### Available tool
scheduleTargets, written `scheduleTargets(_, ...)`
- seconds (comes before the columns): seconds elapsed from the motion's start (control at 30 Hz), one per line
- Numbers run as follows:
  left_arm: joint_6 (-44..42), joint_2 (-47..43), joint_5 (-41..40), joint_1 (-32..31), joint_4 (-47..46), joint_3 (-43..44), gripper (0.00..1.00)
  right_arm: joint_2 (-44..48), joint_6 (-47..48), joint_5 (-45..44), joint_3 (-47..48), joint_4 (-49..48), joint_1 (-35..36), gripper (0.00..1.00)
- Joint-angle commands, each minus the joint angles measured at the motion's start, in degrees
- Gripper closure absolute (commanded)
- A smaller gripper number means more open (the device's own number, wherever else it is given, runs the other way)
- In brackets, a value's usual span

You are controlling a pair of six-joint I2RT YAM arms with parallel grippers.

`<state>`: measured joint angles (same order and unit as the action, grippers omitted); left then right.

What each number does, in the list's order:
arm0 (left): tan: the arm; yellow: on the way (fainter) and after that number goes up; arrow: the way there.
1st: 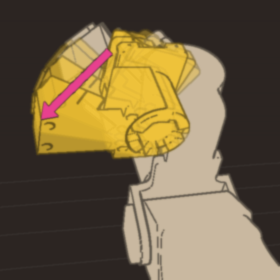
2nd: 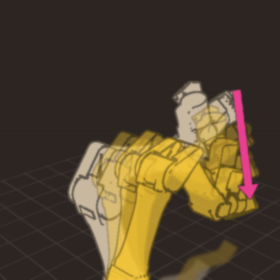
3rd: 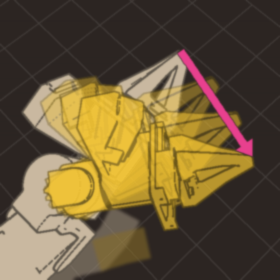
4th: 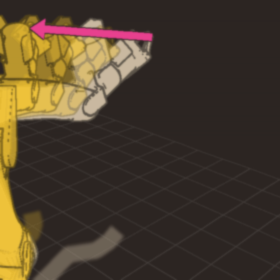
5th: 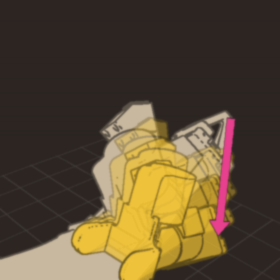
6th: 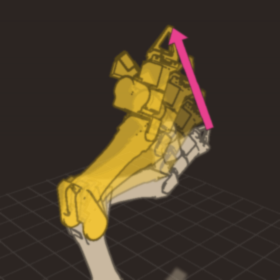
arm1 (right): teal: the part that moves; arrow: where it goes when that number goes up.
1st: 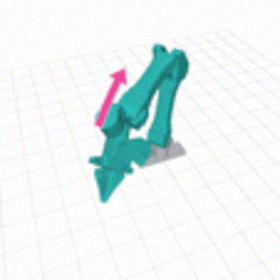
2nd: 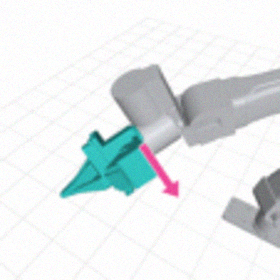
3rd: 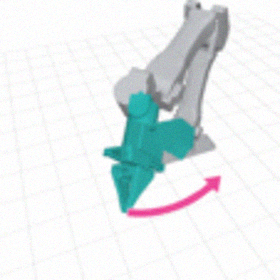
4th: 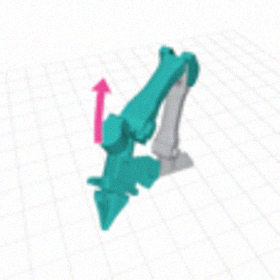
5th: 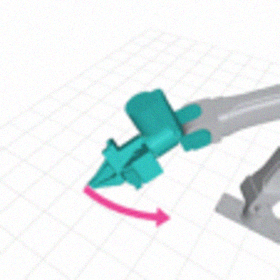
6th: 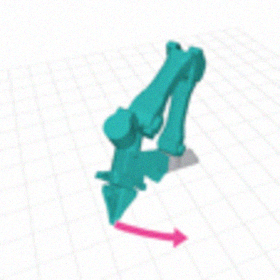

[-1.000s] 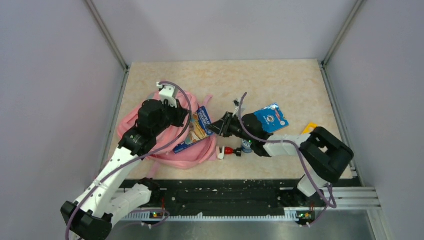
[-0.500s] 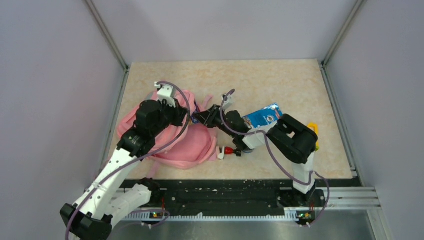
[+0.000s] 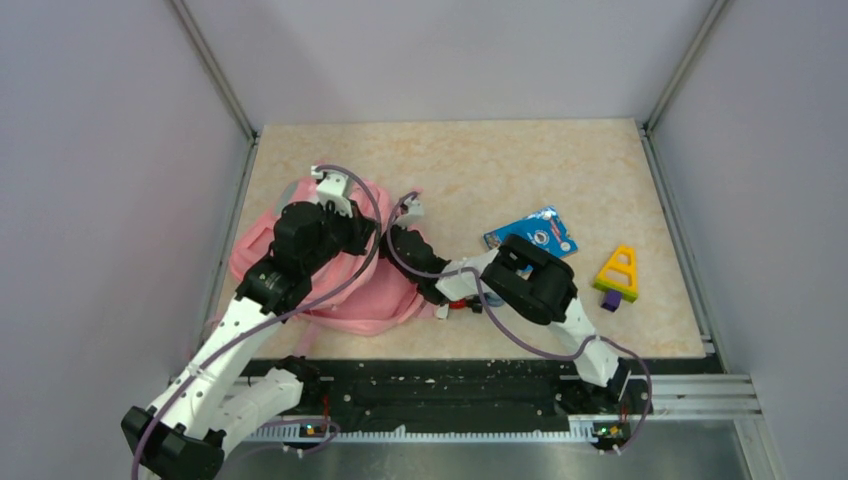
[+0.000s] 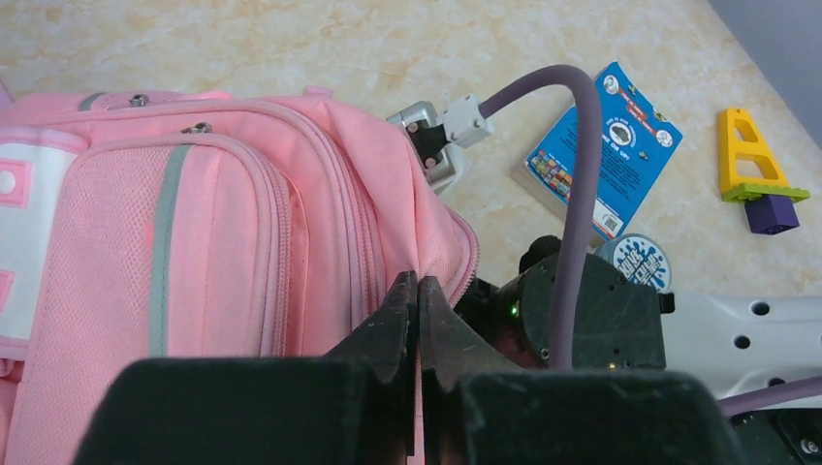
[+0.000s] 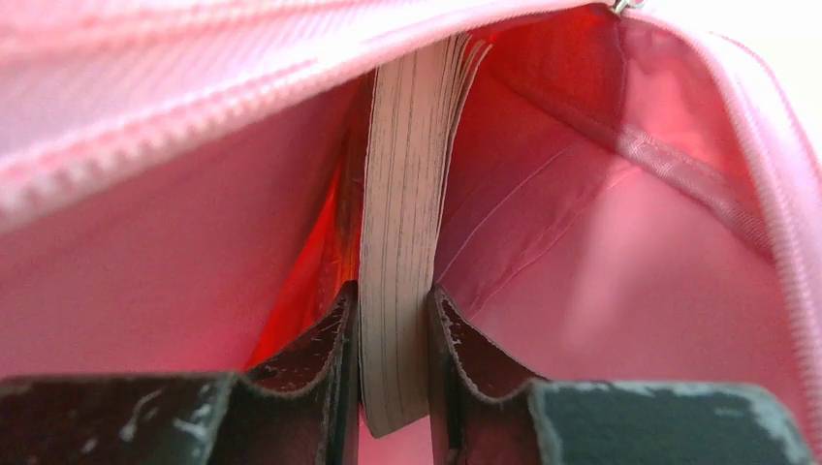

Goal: Pack the student bag
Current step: Place the book in the student bag.

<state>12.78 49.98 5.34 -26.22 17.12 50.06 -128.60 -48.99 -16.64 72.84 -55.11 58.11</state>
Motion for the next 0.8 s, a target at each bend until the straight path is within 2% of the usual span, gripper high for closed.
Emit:
scheduleTargets(0.0,0.9,-2.6,2.5,-0.2,-6.8,0.3,1.00,-1.6,2.7,-4.2,5.2,-5.2,1.3,1.00)
scheduleTargets(0.07,0.8,-2.8,2.4,-0.2,-6.7,0.2,1.00,-1.7,3.2,-5.1,4.7,-3.8,1.3,0.91)
scheduleTargets(0.23,0.7,-3.4,2.1,-0.2,-6.6,0.2,1.00,0.1,4.5,-5.3,1.0,-5.4,1.3,0.58)
scheduleTargets(0.4,0.5,-3.7,1.7,-0.2,-6.4,-0.1,1.00,0.5,7.1,-4.2,0.3,-5.5,1.3,0.39)
scheduleTargets(0.57,0.4,-3.6,1.1,-0.2,-6.3,-0.1,1.00,2.5,8.7,-4.0,-3.4,-7.8,1.4,0.31)
scheduleTargets(0.77,0.1,-3.7,-0.3,-0.2,-6.0,0.0,1.00,7.1,15.6,-8.1,-7.5,-3.3,1.9,0.21)
